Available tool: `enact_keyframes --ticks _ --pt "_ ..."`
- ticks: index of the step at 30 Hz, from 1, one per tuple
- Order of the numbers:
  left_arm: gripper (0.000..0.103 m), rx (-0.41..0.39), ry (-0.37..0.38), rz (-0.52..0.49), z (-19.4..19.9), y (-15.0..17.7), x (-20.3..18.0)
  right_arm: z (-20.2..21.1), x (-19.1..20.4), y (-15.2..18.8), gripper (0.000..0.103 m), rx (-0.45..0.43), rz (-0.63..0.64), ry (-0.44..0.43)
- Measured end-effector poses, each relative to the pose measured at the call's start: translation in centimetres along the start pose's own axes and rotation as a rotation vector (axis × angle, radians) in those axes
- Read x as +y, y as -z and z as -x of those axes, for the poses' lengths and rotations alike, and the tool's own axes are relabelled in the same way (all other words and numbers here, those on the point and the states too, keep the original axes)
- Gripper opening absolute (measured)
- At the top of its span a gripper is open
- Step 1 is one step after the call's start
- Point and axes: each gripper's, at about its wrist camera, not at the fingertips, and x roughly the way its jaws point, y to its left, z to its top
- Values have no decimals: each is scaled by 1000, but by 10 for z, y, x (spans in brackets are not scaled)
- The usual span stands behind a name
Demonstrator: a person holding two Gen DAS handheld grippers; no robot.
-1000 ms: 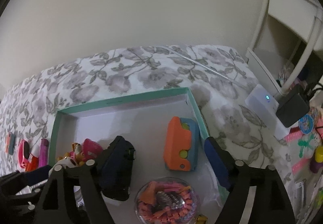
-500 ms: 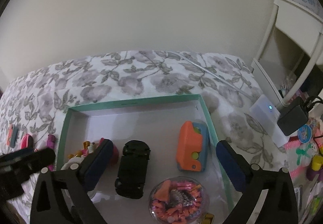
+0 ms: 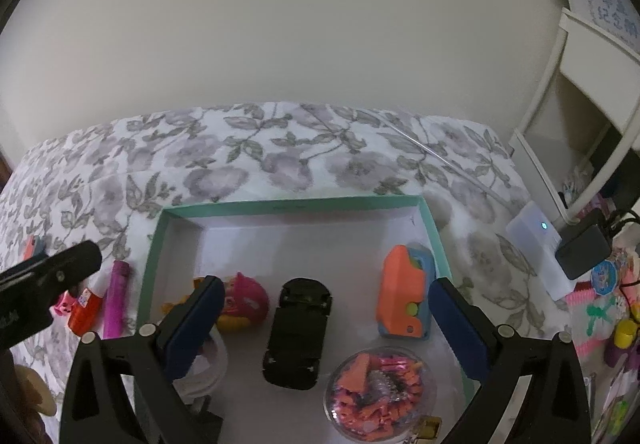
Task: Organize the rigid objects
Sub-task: 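Move both grippers back toward the remaining toys on the bed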
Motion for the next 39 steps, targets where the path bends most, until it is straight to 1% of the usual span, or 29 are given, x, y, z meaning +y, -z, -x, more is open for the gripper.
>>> enact_keyframes --ticks 7,12,14,18,21,24,27,30,33,35,39 --pt "97 -52 -19 -23 10 -4 0 5 5 -2 103 0 0 -15" --pt "97 -57 0 -30 12 -4 -1 8 8 -3 103 3 -15 -32" --pt "97 -49 -3 -35 11 -4 -2 9 8 -3 103 -2 -22 -42" --pt "97 -43 -28 -41 10 -2 -3 11 7 -3 103 -7 -39 -58" --pt "97 -54 -43 -46 12 -3 -1 12 7 -3 103 -14 -46 -60" --pt "97 -68 -74 -47 13 -4 4 14 9 -3 103 -27 -49 -63" --pt "97 -72 -80 -35 14 -7 14 16 14 -4 103 -43 -43 -72" --pt "97 -68 -96 -1 15 -10 30 18 21 -4 103 -50 -29 -81" --pt "97 -64 -111 23 15 -13 46 21 30 -3 103 -58 -19 -106" --pt "97 -62 -136 23 16 -15 57 22 39 -3 103 -59 -7 -123" --pt "97 -65 -213 41 21 -20 85 24 60 -3 103 -56 23 -152"
